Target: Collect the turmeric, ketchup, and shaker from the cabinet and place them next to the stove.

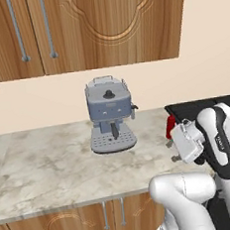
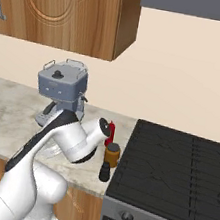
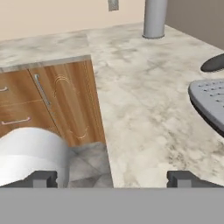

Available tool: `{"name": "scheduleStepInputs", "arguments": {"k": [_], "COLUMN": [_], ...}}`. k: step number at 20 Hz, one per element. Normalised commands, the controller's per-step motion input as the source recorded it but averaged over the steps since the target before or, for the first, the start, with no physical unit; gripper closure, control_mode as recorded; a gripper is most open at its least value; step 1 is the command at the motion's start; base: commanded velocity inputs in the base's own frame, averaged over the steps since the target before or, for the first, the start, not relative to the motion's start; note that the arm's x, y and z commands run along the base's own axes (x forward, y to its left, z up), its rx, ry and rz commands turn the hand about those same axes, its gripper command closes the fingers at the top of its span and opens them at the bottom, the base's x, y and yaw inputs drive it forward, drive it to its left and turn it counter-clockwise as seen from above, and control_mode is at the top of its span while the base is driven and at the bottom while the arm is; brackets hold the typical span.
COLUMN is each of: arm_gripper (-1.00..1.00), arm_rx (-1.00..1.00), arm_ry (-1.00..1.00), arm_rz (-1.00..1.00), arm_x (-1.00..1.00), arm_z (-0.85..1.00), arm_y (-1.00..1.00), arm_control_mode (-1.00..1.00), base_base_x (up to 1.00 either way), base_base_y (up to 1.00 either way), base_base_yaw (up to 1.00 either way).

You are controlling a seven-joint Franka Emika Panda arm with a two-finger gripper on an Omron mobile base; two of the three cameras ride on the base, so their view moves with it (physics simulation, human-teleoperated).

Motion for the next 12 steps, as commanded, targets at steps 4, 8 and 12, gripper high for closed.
{"name": "scheduleStepInputs", "arguments": {"k": [4, 8, 12], "arm_gripper": [-1.0, -1.0, -1.0], "arm_rx": [-0.16, -0.11, -0.07], "arm_ry": [0.02, 0.0, 0.0], "arm_rz": [-0.01, -0.02, -0.01], "arm_x": [0.0, -0.03, -0.04], "arm_z": [0.0, 0.0, 0.0], "arm_y": [1.0, 0.92, 0.55], "arm_control_mode": [-1.0, -1.0, -1.0], "base_base_x": [0.0, 0.0, 0.0], "base_base_y": [0.0, 0.0, 0.0], "base_base_yaw": [0.0, 0.0, 0.0]}}
